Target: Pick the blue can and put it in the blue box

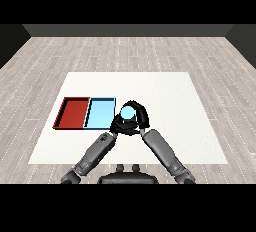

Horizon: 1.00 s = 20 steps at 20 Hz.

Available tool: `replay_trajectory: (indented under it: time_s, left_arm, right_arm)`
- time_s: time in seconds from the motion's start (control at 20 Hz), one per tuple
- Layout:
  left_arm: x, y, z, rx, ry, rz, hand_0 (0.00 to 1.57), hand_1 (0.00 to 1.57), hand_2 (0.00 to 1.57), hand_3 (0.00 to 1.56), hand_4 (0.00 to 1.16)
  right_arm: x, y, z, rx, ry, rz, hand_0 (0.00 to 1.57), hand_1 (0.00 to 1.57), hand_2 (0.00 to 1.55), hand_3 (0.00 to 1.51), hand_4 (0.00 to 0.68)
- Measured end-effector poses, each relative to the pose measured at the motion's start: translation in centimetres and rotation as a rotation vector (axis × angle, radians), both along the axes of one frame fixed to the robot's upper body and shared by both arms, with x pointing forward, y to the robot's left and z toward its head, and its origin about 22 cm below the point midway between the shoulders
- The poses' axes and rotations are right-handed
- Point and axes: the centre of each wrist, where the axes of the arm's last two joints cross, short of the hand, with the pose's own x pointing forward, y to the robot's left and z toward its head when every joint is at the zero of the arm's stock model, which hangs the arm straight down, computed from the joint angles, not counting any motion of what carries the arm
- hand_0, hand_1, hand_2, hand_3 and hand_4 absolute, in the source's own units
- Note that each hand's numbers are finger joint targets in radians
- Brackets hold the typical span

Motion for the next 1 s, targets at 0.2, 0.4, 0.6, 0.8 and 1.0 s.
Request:
replay_trajectory:
  time_s: [0.2, 0.4, 0.6, 0.8, 1.0]
  left_arm:
    - [0.9, -0.4, -0.2, 0.041, 0.015, 0.037, 0.0, 0.0, 0.1, 0.0, 0.6]
    - [0.5, -0.8, -0.4, -0.011, 0.044, 0.085, 1.57, 1.57, 1.53, 1.32, 0.67]
    - [0.5, -0.9, -1.0, -0.08, 0.047, 0.093, 1.57, 1.57, 1.57, 1.52, 0.93]
    - [1.0, -0.6, -1.6, -0.111, 0.017, 0.102, 1.57, 1.57, 1.57, 1.51, 1.03]
    - [1.3, -0.6, -2.1, -0.109, -0.01, 0.121, 1.57, 1.57, 1.57, 1.54, 1.06]
  right_arm:
    - [0.1, 0.3, -0.2, 0.032, 0.002, 0.014, 1.47, 1.47, 1.45, 1.39, 0.607]
    - [0.4, 0.6, -0.4, 0.069, -0.003, 0.019, 1.46, 1.46, 1.44, 1.39, 0.621]
    - [0.1, 0.6, -0.1, 0.094, -0.005, 0.016, 1.46, 1.46, 1.44, 1.4, 0.627]
    - [0.0, 1.1, -0.1, 0.105, 0.006, 0.017, 1.42, 1.42, 1.44, 1.39, 0.598]
    - [0.1, 1.0, -0.6, 0.13, 0.016, 0.035, 1.16, 1.16, 1.24, 1.1, 0.397]
